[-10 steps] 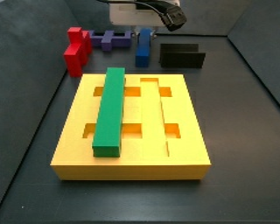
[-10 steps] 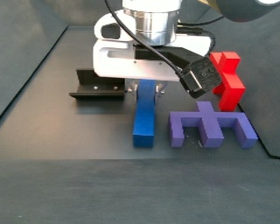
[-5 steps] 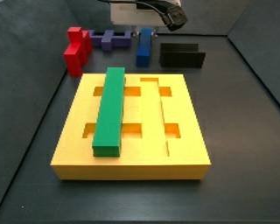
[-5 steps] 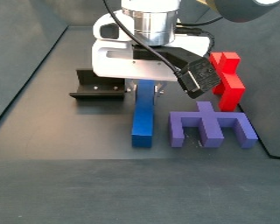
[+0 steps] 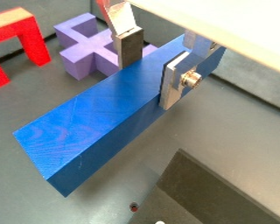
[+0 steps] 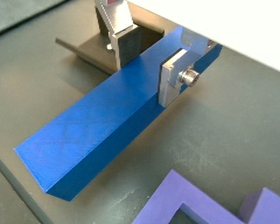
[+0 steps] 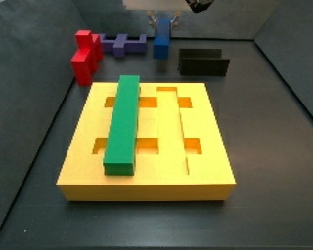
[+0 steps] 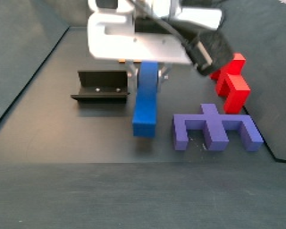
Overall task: Pick up the blue object. Move up. Move to above the board. Insert the blue object.
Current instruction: Move to above the board.
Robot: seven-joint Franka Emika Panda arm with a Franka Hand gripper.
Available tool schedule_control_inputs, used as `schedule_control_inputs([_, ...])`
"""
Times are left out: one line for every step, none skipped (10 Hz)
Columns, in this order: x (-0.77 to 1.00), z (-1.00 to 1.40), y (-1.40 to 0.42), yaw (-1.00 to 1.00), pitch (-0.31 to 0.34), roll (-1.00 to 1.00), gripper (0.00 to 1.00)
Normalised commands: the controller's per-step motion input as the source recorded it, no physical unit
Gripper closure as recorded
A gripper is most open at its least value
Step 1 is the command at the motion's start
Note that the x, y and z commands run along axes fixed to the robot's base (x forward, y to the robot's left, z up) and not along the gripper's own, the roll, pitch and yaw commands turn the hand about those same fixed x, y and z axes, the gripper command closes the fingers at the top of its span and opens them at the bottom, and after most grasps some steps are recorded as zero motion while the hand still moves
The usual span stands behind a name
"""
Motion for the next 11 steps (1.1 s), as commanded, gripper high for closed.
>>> schedule_control_inputs([0.0,1.4,0.0,0.0,0.0,0.0,1.0])
schedule_control_inputs([-0.02,1.4,0.0,0.0,0.035,-0.01,1.0])
schedule_control_inputs([-0.03,1.4,0.0,0.0,0.041,0.02,1.0])
schedule_control_inputs([-0.01,1.4,-0.01,0.01,0.019,0.04,1.0])
schedule_control_inputs([0.01,1.4,0.0,0.01,0.049,0.02,1.0])
schedule_control_inputs([0.0,1.4,0.0,0.01,0.073,0.01,1.0])
schedule_control_inputs([0.0,1.4,0.0,0.0,0.071,0.02,1.0])
schedule_control_inputs([0.03,0.56,0.0,0.01,0.072,0.02,1.0])
schedule_control_inputs([-0.13,0.18,-1.4,0.24,0.415,-0.05,1.0])
schedule_control_inputs([-0.12,0.13,-1.4,0.22,0.381,-0.04,1.0])
schedule_control_inputs([-0.13,0.15,-1.4,0.16,0.276,0.0,1.0])
